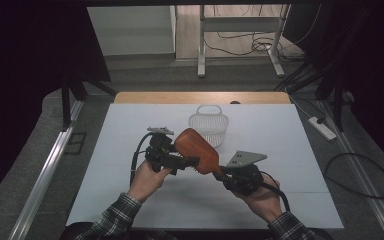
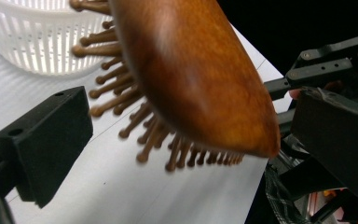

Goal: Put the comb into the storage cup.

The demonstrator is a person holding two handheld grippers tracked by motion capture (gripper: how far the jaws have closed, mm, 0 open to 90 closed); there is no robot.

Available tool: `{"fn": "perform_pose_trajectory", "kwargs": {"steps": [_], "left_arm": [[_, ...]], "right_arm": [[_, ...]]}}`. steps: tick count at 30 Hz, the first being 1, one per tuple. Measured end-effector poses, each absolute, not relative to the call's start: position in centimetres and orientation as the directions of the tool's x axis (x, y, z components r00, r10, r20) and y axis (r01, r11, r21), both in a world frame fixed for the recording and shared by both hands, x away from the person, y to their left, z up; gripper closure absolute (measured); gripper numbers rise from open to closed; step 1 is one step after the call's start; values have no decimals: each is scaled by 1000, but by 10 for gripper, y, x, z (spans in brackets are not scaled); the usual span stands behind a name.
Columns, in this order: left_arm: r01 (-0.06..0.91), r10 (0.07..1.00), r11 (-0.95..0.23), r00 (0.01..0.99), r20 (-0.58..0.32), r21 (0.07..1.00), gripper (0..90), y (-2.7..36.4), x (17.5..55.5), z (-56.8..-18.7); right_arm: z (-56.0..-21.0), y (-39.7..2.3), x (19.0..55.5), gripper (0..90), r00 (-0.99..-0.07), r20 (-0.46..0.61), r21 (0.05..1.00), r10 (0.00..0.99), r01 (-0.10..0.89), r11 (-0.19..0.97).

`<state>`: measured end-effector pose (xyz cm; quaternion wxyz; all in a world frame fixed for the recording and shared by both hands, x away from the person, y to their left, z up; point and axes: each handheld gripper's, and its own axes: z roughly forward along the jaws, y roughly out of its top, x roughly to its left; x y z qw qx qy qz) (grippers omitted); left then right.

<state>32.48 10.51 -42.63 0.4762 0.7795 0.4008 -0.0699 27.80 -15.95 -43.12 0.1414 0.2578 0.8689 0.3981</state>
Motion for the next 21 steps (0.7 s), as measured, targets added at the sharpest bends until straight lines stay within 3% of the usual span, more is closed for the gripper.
{"fn": "perform_pose_trajectory", "kwargs": {"steps": [11, 18, 21], "left_arm": [[696, 526, -222, 675, -517, 683, 6, 99, 330, -428], [699, 518, -218, 674, -526, 681, 181, 100, 329, -428], [717, 509, -207, 660, -553, 666, 211, 102, 330, -428]], "right_arm": [[-432, -157, 276, 722, -831, -37, 770, 556, 331, 546], [-432, -157, 276, 722, -834, -45, 769, 550, 322, 551], [-433, -157, 276, 722, -835, -44, 768, 549, 323, 553]]}}
